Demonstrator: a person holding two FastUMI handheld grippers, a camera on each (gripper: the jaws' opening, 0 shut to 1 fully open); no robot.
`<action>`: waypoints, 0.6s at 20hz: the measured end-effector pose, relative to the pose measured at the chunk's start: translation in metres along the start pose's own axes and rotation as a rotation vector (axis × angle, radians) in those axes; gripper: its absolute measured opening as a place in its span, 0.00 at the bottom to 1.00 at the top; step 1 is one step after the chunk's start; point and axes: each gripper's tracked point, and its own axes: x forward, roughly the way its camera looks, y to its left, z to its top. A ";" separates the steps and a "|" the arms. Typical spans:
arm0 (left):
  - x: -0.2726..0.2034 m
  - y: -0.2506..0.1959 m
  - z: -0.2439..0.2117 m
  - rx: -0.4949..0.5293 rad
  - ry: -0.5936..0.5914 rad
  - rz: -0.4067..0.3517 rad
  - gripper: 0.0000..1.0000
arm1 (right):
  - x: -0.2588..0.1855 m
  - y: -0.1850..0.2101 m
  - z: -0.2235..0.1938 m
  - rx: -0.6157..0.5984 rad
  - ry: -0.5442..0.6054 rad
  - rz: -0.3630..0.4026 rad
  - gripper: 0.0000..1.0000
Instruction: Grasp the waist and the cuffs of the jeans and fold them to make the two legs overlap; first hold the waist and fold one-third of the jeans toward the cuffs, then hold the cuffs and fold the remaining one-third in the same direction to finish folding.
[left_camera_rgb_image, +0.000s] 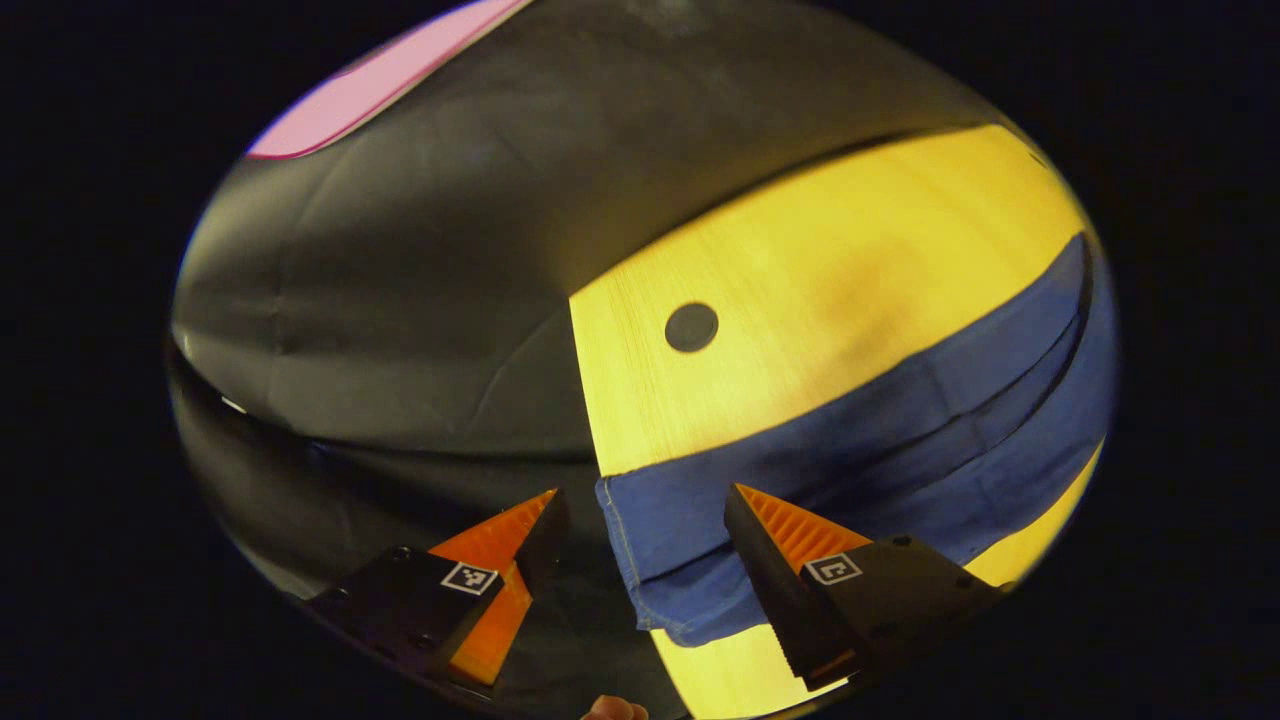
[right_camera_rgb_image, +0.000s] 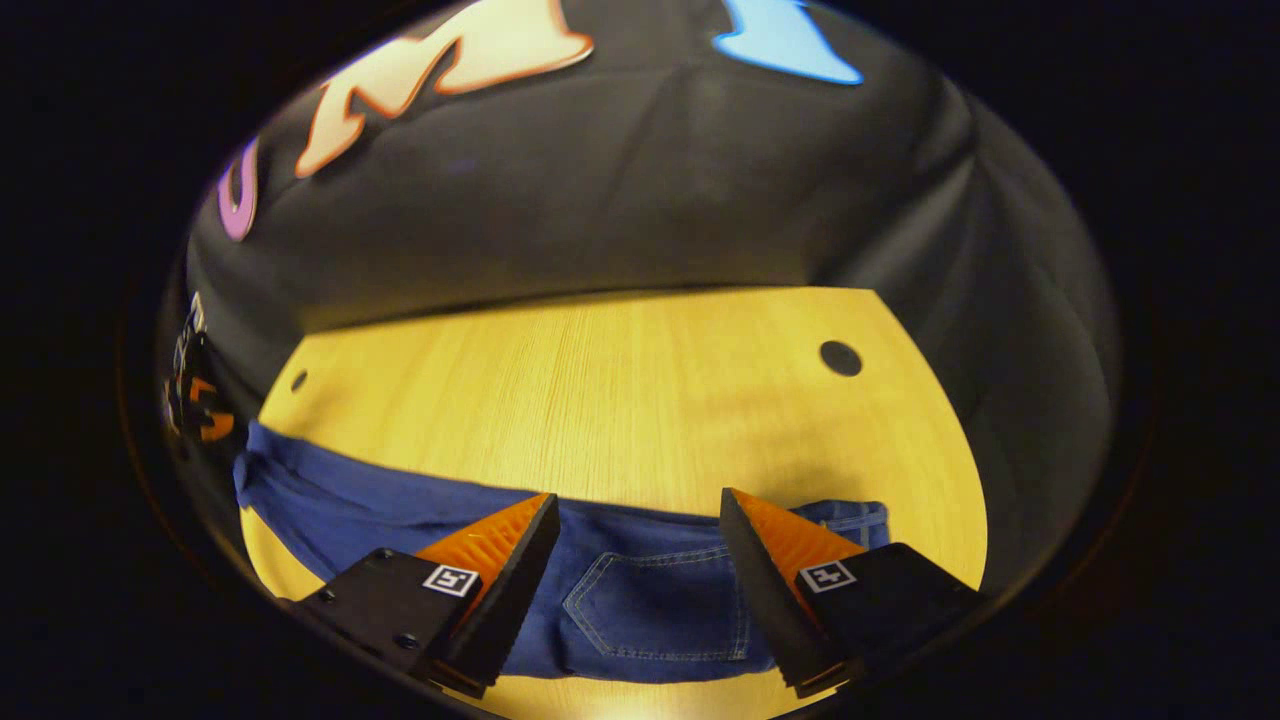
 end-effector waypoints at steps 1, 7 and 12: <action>-0.006 -0.005 0.004 -0.059 -0.033 -0.018 0.95 | -0.012 -0.013 0.002 0.017 -0.011 -0.010 1.00; -0.013 -0.017 0.009 -0.345 -0.153 -0.107 0.95 | -0.058 -0.111 -0.042 0.054 0.051 -0.090 0.99; -0.008 -0.016 0.019 -0.498 -0.275 -0.065 0.96 | -0.050 -0.150 -0.105 0.093 0.158 -0.058 0.99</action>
